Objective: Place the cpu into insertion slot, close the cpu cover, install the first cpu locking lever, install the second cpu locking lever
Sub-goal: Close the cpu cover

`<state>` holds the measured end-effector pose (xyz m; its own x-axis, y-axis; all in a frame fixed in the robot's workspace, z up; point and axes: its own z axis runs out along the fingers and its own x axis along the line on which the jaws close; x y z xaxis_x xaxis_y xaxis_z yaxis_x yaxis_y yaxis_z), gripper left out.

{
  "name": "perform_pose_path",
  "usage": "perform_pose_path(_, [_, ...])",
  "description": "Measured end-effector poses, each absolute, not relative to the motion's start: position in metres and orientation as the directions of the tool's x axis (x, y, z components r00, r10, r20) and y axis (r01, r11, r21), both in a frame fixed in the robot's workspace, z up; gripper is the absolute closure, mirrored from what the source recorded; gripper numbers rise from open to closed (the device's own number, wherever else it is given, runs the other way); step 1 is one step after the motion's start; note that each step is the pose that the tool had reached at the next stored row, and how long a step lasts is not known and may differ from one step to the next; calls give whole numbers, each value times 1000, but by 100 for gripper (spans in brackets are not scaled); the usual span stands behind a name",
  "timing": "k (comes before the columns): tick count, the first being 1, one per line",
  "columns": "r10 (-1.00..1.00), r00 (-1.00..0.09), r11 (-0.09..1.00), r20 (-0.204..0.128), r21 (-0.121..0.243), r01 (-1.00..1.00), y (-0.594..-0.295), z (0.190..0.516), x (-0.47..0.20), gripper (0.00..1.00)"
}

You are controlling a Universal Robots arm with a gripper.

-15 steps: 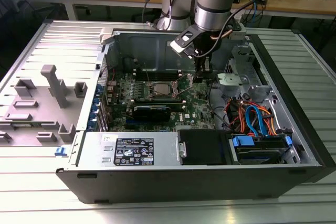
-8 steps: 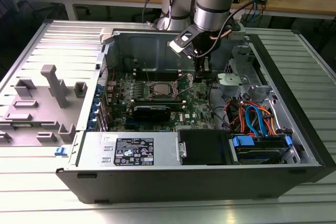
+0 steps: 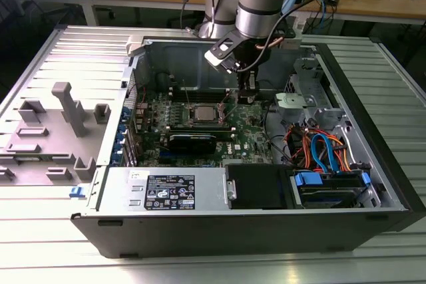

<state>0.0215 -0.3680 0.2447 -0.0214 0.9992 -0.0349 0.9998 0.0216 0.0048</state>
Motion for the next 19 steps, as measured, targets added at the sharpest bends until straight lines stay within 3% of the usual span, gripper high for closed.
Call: perform_pose_path(19, [999,-21,22,-35,5,1000,-368,245,12,89])
